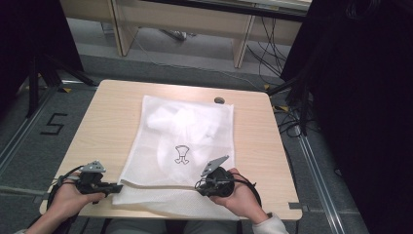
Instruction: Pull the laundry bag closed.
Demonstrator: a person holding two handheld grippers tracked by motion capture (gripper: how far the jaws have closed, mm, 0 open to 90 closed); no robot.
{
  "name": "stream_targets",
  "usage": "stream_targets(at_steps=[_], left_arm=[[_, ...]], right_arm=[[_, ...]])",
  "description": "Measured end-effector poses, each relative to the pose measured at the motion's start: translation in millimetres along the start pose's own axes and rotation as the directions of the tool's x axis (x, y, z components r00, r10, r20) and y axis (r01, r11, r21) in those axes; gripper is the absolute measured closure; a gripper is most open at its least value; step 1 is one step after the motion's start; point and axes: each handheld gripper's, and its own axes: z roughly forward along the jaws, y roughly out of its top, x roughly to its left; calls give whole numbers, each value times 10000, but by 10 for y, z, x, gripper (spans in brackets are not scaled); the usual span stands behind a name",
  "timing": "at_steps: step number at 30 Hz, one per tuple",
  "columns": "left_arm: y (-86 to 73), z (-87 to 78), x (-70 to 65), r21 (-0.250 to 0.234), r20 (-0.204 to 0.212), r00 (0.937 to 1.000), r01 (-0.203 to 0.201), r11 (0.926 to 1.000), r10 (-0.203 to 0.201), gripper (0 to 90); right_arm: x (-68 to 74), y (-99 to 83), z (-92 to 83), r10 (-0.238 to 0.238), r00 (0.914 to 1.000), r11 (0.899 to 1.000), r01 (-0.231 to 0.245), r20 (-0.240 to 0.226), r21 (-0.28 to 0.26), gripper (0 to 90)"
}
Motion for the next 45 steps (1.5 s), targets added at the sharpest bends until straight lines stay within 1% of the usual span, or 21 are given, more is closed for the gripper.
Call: stream_targets(at_steps=[2,4,14,15,16,19,20,21,23,24,26,27,28,32,34,36,37,39,42,43,45], left_arm=[[3,-9,8,129,-51,9999,-151,9998,152,858],[0,0,2,2,13,10000,6,10000,-6,858],[1,-1,1,-18,-17,10000,-1,10000,1,858],[-6,10,-5,-216,-30,10000,42,9998,-43,858],[2,-2,-1,0,-21,10000,-21,10000,21,858],[-7,11,-4,-234,-52,10000,28,9997,-29,858],[-2,3,-2,-112,-1,10000,17,9999,-17,858],[2,-2,0,9,-37,10000,-34,10000,34,858],[-8,11,-4,-243,-72,10000,55,9997,-57,858],[2,-4,3,33,-42,10000,-25,10000,25,857],[-5,10,-2,-209,-29,10000,21,9998,-22,858],[3,-4,3,35,-10,10000,-19,10000,19,858],[-6,8,-4,-191,-74,10000,58,9998,-59,858],[2,-3,4,20,-14,10000,-25,10000,25,858],[-6,11,-4,-227,-49,10000,40,9997,-42,858],[1,-4,2,6,-59,10000,2,10000,-2,858],[-9,10,-2,-262,-74,9999,79,9996,-81,857],[2,-1,1,-13,-27,10000,-13,10000,13,858],[-7,9,-1,-217,-96,9999,58,9997,-61,858],[2,-2,3,0,-32,10000,-20,10000,20,858],[-7,9,-1,-226,-96,9999,66,9997,-69,858]], right_arm=[[-5,-6,-12,49,10000,10000,-49,-65,-9,823],[-6,-14,-15,48,10000,10000,-48,-16,1,823],[-21,-63,-52,178,9998,9998,-178,31,-14,823],[-24,-66,-64,190,9998,9998,-190,16,-33,822],[-24,-66,-64,190,9998,9998,-190,16,-33,822],[-28,-76,-68,188,9998,9998,-188,51,-4,822],[-33,-81,-71,145,9999,9999,-145,92,-36,823],[-31,-84,-78,187,9998,9998,-187,34,-18,823],[-20,-94,-87,437,9990,9990,-437,-2,103,823],[-32,-99,-90,325,9994,9995,-325,101,12,823],[-33,-113,-101,433,9990,9991,-434,69,40,823],[-35,-119,-109,484,9988,9988,-485,33,93,823],[-47,-125,-108,359,9993,9994,-359,123,19,822],[-58,-150,-118,384,9992,9993,-383,122,-26,823],[-66,-159,-124,322,9994,9995,-321,84,-63,822],[-55,-164,-129,383,9992,9993,-383,150,-5,823],[-49,-167,-136,426,9989,9991,-427,183,65,823],[-63,-177,-146,309,9994,9995,-309,148,8,823],[-59,-191,-154,465,9988,9989,-466,128,104,823],[-53,-195,-157,579,9983,9982,-579,14,180,823],[-67,-202,-162,483,9987,9987,-486,170,139,823]])
